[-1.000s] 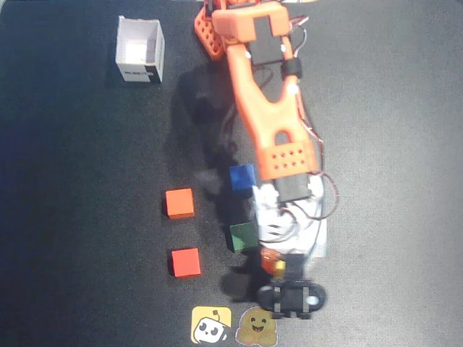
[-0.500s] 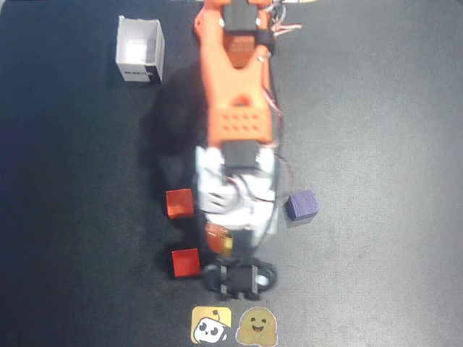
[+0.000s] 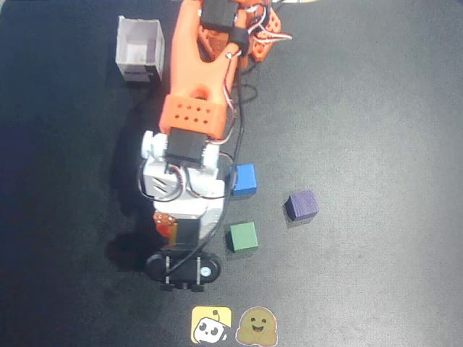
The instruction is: Put the yellow cube on top of the red cube.
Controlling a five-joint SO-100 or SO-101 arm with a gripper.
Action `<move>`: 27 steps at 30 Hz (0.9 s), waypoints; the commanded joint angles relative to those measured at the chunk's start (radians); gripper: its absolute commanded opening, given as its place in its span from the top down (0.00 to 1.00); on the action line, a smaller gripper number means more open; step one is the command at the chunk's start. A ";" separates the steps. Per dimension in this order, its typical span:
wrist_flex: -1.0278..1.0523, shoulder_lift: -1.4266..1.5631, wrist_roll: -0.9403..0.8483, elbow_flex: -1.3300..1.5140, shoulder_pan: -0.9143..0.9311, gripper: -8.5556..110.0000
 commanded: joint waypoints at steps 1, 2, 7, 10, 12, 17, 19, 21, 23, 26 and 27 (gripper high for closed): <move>0.000 0.021 -0.002 -0.025 0.009 0.87; 0.000 0.012 0.003 -0.031 0.011 0.87; -0.003 -0.040 0.029 -0.074 0.006 0.87; -0.012 -0.064 0.032 -0.089 0.000 0.87; -0.021 -0.074 0.032 -0.092 -0.002 0.87; -0.025 -0.094 0.038 -0.123 -0.005 0.87; -0.026 -0.103 0.048 -0.135 -0.009 0.87; -0.029 -0.114 0.057 -0.144 -0.012 0.87; -0.035 -0.120 0.060 -0.147 -0.014 0.87; -0.041 -0.126 0.060 -0.152 -0.015 0.87; -0.043 -0.130 0.060 -0.155 -0.017 0.87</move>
